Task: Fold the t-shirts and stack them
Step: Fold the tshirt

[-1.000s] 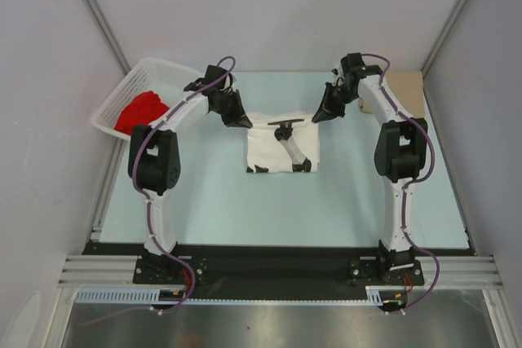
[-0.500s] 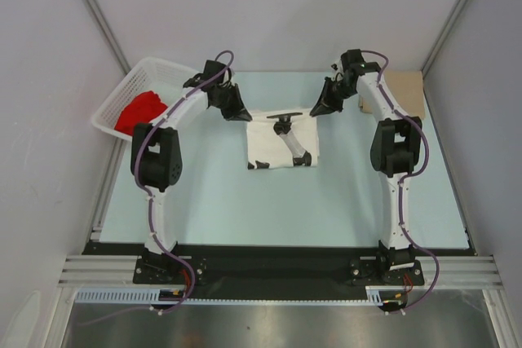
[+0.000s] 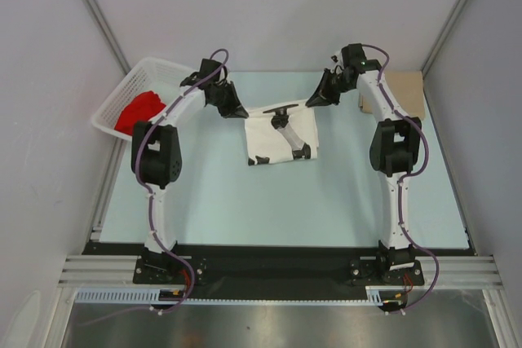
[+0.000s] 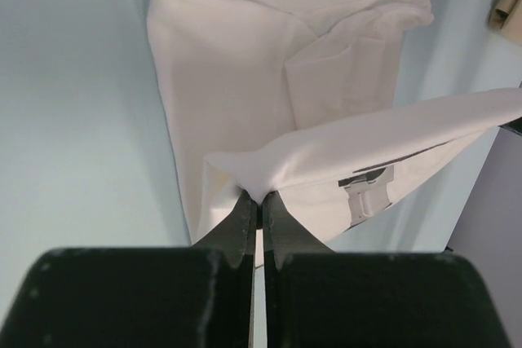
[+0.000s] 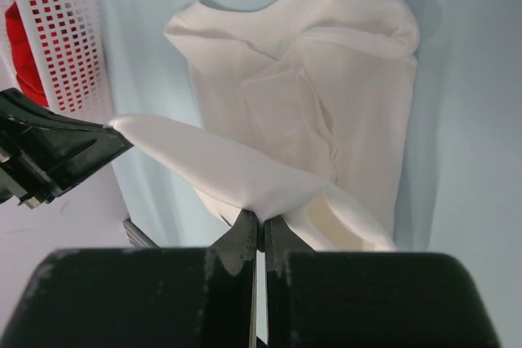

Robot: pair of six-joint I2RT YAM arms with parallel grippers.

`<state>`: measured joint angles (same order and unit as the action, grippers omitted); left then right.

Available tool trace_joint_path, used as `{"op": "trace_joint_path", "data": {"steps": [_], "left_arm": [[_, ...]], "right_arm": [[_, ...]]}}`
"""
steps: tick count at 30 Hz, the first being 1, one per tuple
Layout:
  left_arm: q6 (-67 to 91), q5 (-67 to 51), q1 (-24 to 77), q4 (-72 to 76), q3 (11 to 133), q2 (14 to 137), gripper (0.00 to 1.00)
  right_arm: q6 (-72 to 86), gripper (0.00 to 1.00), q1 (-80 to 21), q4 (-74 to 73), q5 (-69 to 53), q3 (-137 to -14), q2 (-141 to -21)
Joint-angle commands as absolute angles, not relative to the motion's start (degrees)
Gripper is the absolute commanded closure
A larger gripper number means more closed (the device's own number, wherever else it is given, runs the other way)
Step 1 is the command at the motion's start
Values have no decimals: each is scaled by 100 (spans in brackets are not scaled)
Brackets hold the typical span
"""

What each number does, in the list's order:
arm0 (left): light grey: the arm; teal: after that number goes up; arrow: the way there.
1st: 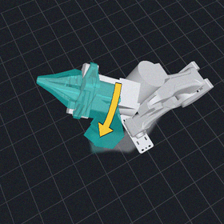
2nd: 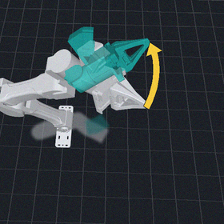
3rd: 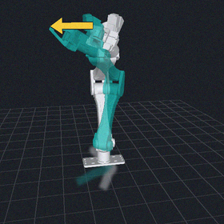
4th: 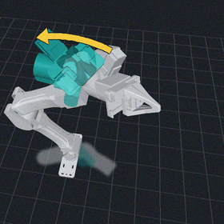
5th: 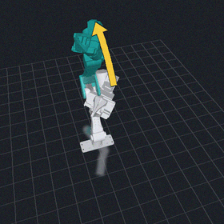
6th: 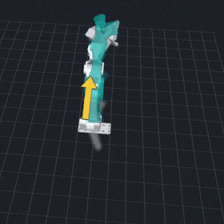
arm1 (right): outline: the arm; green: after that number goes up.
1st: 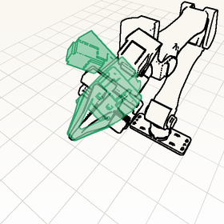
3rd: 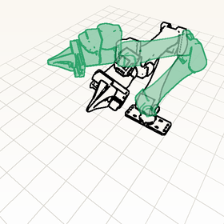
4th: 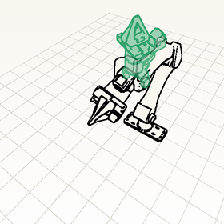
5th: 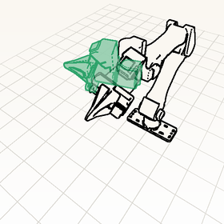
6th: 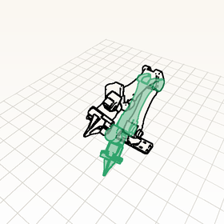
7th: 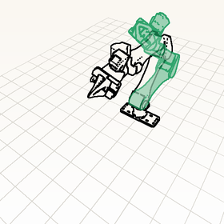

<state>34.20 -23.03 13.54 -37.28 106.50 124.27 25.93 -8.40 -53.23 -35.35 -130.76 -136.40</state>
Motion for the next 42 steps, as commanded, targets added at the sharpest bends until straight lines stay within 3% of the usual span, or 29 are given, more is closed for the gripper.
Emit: {"op": "trace_joint_path", "data": {"steps": [1, 17, 25, 26, 28, 31, 35, 37, 42], "left_arm": [[3568, -2215, 1222, -3498, 10942, 12532, 100], [3858, -2513, 1072, -3164, 11610, 13315, 100], [3929, -2453, 1046, -3059, 12268, 13868, 99], [3946, -2426, 1028, -3050, 12304, 13904, 93], [4016, -2330, 1020, -3024, 12375, 13931, 89], [3920, -1777, 984, -3365, 12707, 13852, 62], [3657, -1283, 993, -3401, 12718, 13308, 42], [3569, -1405, 1002, -3489, 12674, 13070, 42], [3639, -2512, 1186, -2948, 11885, 12780, 60]], "right_arm": [[2847, 100, -809, -4887, -3761, -13438, -13807], [3313, 100, -650, -4088, -4025, -13825, -14458], [3857, 89, -633, -3385, -4140, -14001, -14879], [3954, 85, -624, -3131, -4131, -14018, -14915], [4287, 78, -615, -2893, -4175, -14097, -14985], [4701, 62, -536, -2576, -4271, -14421, -15169], [5001, 44, -387, -2583, -4280, -14608, -15048], [4800, 40, -325, -2767, -4342, -14546, -14784], [3913, 43, -456, -3463, -4464, -13573, -14178]]}}
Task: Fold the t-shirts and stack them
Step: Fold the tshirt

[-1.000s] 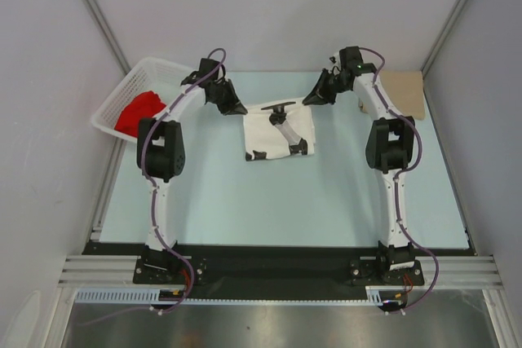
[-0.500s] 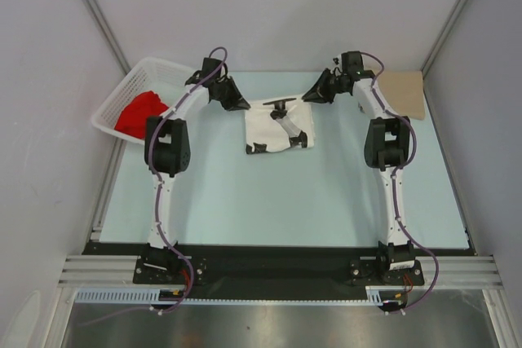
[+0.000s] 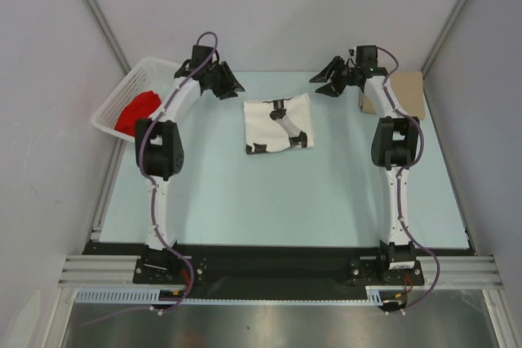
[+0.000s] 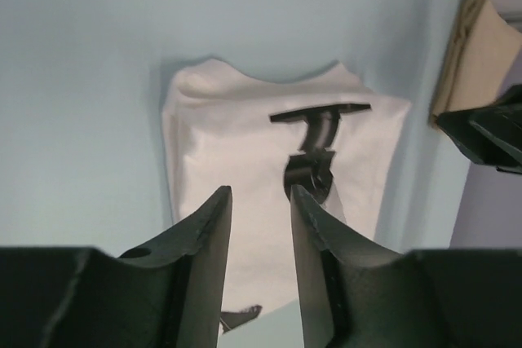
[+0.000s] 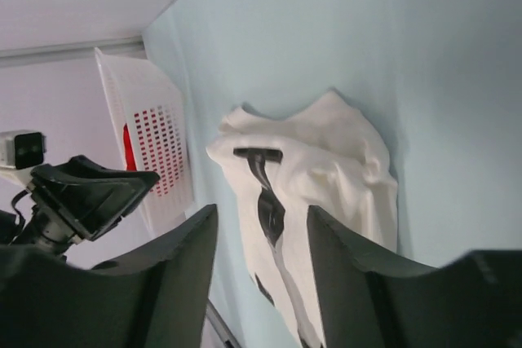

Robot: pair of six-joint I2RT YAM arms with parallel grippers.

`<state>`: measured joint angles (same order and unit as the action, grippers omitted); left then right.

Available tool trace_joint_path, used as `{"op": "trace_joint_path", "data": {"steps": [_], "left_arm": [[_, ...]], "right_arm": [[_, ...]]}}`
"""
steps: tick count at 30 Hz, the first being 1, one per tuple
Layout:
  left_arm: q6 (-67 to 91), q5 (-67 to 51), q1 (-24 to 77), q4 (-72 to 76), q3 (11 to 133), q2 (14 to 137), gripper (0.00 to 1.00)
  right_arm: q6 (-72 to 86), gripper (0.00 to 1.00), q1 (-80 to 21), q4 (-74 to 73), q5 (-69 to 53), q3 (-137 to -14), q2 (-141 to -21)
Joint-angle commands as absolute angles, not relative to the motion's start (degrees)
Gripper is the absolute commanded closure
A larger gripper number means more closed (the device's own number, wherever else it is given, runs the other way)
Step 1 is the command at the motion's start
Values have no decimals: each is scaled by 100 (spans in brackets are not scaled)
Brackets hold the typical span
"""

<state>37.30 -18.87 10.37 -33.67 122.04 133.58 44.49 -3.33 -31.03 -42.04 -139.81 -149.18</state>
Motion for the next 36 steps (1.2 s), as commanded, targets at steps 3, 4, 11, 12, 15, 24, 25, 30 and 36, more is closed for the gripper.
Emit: {"op": "trace_joint_path", "data": {"steps": [3, 4, 11, 12, 15, 24, 25, 30, 36], "left_arm": [[3936, -3084, 1371, -2052, 11041, 12578, 68], [4016, -3311, 1406, -1848, 10787, 12603, 69], [4596, -3682, 1556, -609, 10433, 13174, 78], [4614, -3683, 1547, -519, 10424, 13262, 78], [4649, -3700, 1512, -194, 10494, 13595, 79], [5071, -3726, 1134, 536, 10845, 14510, 81], [5089, -3761, 1099, 519, 11089, 14693, 82], [5360, -3867, 941, 562, 11399, 14985, 82], [5361, -3797, 879, 510, 11434, 15116, 82]], "right_arm": [[3815, 62, -755, -2998, -4613, -12870, -13843], [3797, 77, -834, -2910, -4614, -12806, -13851], [4507, 100, -1248, -1173, -4377, -11998, -14045], [4578, 100, -1257, -960, -4377, -11910, -14071], [4790, 100, -1283, -353, -4316, -11742, -14264], [5369, 100, -1055, 413, -4149, -12601, -15345], [5414, 100, -994, 343, -4131, -12734, -15563], [5756, 100, -844, 395, -3947, -13411, -16074], [6240, 99, -686, 685, -3771, -13500, -16426]]}}
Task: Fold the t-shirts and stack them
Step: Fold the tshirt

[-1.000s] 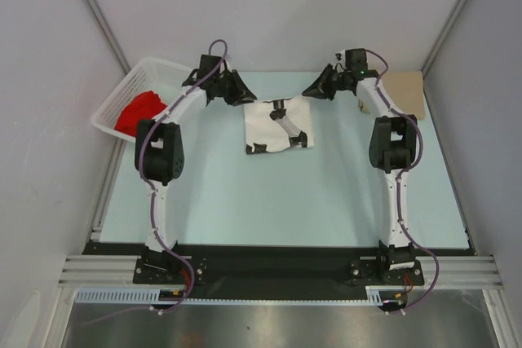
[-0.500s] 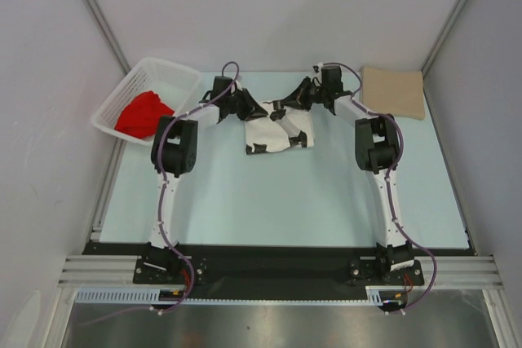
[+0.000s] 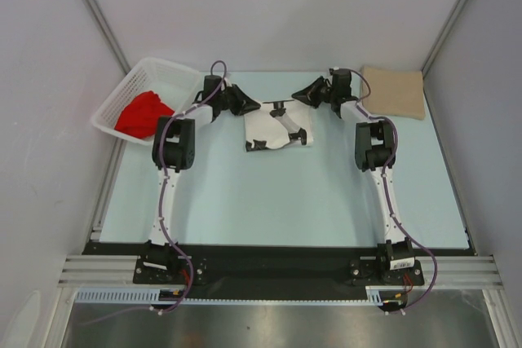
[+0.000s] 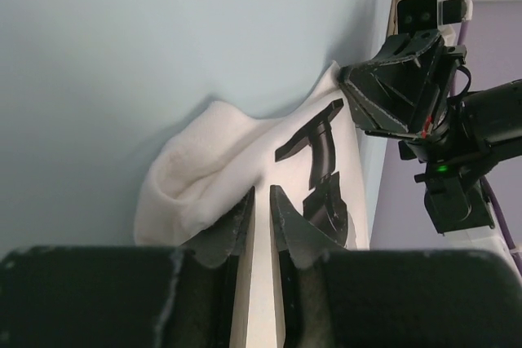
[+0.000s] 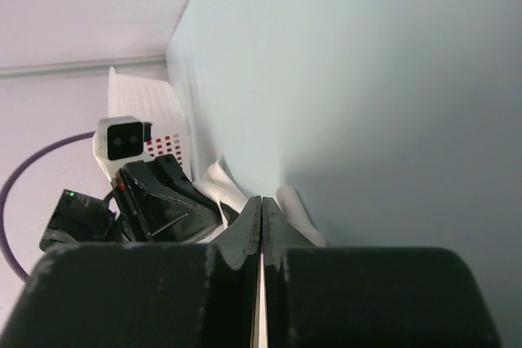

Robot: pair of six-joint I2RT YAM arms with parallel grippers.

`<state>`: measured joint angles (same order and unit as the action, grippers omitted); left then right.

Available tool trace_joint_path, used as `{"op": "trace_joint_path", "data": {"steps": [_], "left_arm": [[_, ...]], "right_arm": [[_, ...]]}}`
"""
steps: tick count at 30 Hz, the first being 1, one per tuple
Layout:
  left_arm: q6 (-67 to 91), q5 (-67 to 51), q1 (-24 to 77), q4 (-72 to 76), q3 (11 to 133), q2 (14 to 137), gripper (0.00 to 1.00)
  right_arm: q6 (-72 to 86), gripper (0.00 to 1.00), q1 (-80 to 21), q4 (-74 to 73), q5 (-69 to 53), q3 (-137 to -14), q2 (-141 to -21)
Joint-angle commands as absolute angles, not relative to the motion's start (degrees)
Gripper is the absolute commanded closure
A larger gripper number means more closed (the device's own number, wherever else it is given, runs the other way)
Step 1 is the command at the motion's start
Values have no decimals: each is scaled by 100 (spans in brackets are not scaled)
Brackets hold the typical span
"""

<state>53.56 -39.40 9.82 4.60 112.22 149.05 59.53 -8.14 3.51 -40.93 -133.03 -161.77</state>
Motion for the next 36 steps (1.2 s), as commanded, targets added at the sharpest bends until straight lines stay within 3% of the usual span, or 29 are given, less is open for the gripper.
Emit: {"op": "trace_joint_path", "data": {"steps": [1, 6, 14, 19, 23, 27, 29, 36], "left_arm": [[5361, -3797, 879, 475, 11539, 15152, 82], [5072, -3797, 870, -43, 11970, 15284, 81], [4387, -3534, 1072, -878, 11953, 14011, 56], [4219, -3638, 1221, -1186, 11603, 13440, 55], [4236, -3805, 1309, -915, 10514, 12685, 60], [4228, -3981, 1406, -633, 9180, 12271, 68], [4123, -4017, 1441, -607, 8835, 12165, 76], [3797, -3902, 1415, -765, 7990, 12234, 86]], "right_arm": [[6292, 99, -677, 720, -3771, -13509, -16462], [6469, 99, -545, 440, -3849, -13825, -16550], [5749, 95, -466, -859, -4184, -13834, -15286], [4776, 89, -475, -2219, -4438, -13816, -14574], [4107, 89, -641, -3075, -4675, -13554, -14319], [3666, 99, -1098, -3260, -4965, -13114, -14142], [3490, 100, -1282, -3331, -5264, -12869, -14150], [2683, 100, -1547, -3358, -5836, -11647, -14098]]}}
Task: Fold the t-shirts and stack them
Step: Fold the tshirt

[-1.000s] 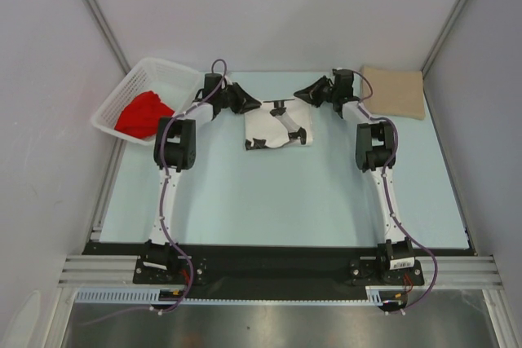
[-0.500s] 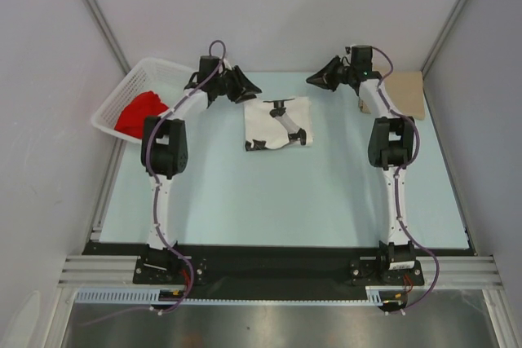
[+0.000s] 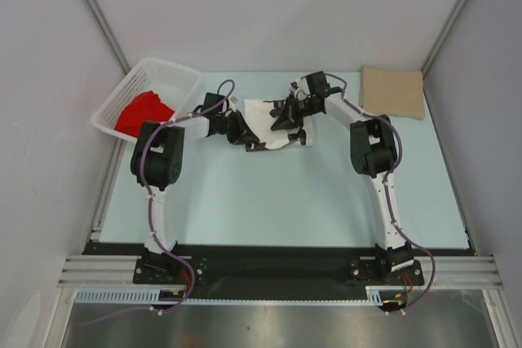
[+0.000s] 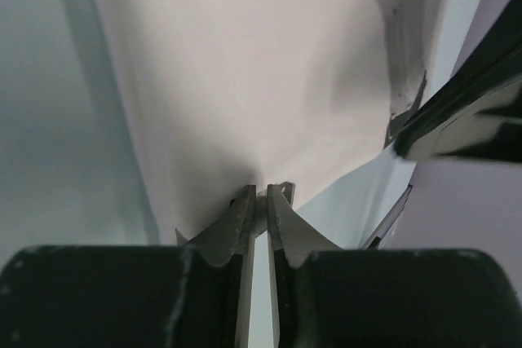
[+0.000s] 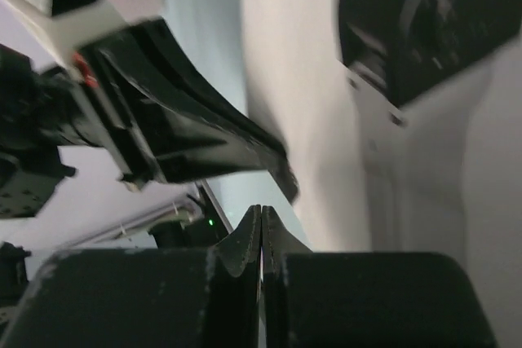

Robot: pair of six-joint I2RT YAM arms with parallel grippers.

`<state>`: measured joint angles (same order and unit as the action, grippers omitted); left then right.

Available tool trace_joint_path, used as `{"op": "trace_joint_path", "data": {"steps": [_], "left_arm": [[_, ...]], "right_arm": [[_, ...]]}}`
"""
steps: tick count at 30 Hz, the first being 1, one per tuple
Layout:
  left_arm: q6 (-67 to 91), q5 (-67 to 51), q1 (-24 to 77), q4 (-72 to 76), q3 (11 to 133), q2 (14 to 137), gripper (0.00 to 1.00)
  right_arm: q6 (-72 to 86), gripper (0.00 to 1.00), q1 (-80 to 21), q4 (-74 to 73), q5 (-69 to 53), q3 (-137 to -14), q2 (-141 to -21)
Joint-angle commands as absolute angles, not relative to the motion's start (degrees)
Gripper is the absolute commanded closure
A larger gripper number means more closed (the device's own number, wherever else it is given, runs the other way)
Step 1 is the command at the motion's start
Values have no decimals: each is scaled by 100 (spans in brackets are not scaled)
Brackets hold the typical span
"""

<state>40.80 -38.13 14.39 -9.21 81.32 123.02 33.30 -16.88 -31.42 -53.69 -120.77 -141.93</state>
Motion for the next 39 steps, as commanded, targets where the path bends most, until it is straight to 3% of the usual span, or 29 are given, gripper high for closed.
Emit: {"op": "trace_joint_path", "data": {"steps": [1, 12, 18, 24, 33, 39], "left_arm": [[3814, -3937, 1415, -686, 7937, 12339, 87], [3657, -3709, 1380, -659, 7523, 12489, 89], [3647, -3875, 1406, -906, 7682, 11928, 87], [4043, -4087, 1406, -589, 7980, 11496, 80], [4334, -3999, 1248, -237, 9350, 13163, 79], [4360, -3815, 1046, -61, 9474, 13649, 80]], "right_arm": [[2611, 100, -1495, -3279, -5897, -11489, -14080], [2083, 100, -721, -2838, -5836, -9563, -13667], [1906, 100, -738, -3463, -5651, -10194, -13140], [3267, 100, -1028, -2103, -5616, -10248, -12963], [5614, 100, -1151, 656, -5555, -10766, -14430], [5608, 97, -1002, 591, -5265, -11556, -15063]]}}
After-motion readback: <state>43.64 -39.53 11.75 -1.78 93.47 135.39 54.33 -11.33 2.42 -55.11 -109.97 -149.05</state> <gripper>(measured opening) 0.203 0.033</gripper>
